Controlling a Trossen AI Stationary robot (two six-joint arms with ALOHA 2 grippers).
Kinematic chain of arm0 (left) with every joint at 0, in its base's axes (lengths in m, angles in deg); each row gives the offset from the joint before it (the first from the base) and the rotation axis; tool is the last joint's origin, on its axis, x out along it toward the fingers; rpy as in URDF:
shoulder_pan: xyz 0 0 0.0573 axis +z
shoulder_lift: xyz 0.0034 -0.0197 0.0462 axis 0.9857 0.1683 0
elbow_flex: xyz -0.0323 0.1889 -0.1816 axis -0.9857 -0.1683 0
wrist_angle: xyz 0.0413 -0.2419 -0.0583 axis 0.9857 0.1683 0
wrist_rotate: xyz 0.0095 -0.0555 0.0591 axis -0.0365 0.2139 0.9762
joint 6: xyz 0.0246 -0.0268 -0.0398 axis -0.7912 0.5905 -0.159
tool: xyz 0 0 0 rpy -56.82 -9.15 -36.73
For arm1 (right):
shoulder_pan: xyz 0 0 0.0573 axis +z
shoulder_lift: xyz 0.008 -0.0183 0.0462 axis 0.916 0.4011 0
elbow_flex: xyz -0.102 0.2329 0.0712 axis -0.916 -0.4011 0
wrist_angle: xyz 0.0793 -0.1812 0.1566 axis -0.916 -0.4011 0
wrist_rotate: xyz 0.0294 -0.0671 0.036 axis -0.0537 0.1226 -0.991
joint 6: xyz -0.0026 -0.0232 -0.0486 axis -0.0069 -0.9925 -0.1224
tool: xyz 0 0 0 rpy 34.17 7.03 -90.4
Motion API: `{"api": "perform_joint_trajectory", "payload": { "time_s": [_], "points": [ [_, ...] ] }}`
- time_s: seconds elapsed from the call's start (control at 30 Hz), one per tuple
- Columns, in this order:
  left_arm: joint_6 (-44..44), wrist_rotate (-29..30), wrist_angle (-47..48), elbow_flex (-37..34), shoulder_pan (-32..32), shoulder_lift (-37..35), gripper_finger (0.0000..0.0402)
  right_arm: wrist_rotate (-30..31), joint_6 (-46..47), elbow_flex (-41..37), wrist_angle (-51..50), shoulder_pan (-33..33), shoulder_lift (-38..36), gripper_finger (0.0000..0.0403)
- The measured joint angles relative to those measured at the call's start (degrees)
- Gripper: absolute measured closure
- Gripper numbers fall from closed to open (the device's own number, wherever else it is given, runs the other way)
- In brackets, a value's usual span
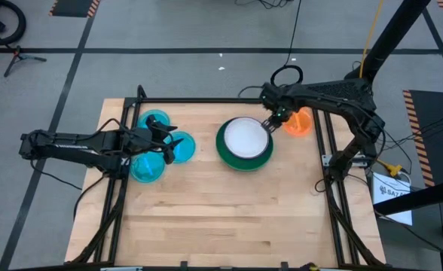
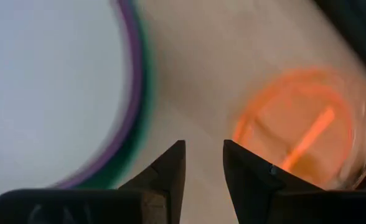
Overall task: Stack plastic plates
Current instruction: Stack the orange plate on the white plate
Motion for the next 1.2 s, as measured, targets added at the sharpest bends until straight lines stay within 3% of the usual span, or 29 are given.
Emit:
{"api": "perform_joint_trajectory", "payload": {
  "time_s": [0.13, 0.43, 0.8, 1.07, 1.2],
  "points": [
    [0.0, 0.0, 0.1, 0.0, 0.0, 0.0, 0.0156, -2.6, 0.8, -4.1, 0.6, -4.1, 0.0, 0.03],
    [-0.7, 0.0, 0.0, 0.0, 0.0, 0.0, 0.0156, -0.5, 3.7, -11.5, 10.8, -6.2, 0.1, 0.03],
    [-0.7, 0.0, 0.0, 0.0, 0.0, 0.0, 0.0156, 2.2, 2.2, -11.9, 14.2, -6.3, 1.2, 0.0302],
    [-0.7, 0.0, 0.1, 0.0, 0.0, 0.0, 0.0156, 2.1, 2.8, -11.9, 17.4, -6.3, 2.0, 0.0382],
    [-1.2, 0.0, 0.1, 0.0, 0.0, 0.0, 0.0156, 1.9, 4.5, -11.9, 17.3, -6.3, 2.0, 0.0384]
  ]
}}
